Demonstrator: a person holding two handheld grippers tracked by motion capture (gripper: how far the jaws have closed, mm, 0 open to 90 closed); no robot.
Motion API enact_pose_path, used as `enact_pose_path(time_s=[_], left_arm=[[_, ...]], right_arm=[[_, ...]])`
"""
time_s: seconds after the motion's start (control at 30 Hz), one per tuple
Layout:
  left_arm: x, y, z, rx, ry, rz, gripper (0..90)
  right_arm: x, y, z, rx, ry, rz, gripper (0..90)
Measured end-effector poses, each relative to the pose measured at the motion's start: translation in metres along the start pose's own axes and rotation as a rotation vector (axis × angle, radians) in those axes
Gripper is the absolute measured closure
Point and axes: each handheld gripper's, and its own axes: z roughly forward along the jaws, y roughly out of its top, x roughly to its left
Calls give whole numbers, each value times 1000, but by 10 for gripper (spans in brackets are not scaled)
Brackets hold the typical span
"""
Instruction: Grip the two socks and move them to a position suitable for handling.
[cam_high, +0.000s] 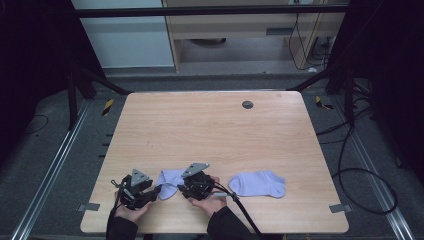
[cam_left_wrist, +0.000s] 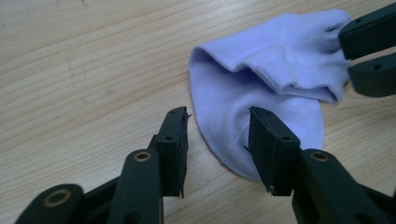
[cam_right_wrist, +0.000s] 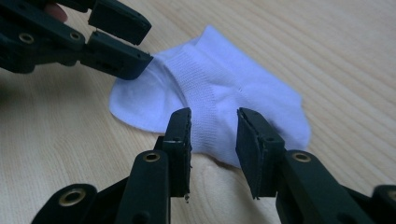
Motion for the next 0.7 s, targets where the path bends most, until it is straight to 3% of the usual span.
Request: enact_pose_path(time_s=[0.2, 0.33, 0.53, 0.63, 0.7], left_arm=[[0, 0, 3, 25, -24, -15, 693], [0, 0, 4, 32, -35, -11, 752], [-2, 1, 4, 34, -43, -3, 844], [-1, 2, 3, 35, -46, -1, 849], [-1, 2, 3, 36, -47, 1, 852]], right_arm=[[5, -1, 11, 24, -8, -26, 696], [5, -1, 13, 27, -11, -38, 764], [5, 1, 11, 40, -6, -12, 839], [3, 2, 6, 11, 5, 3, 841], [-2, 8, -5, -52, 9, 33, 841]])
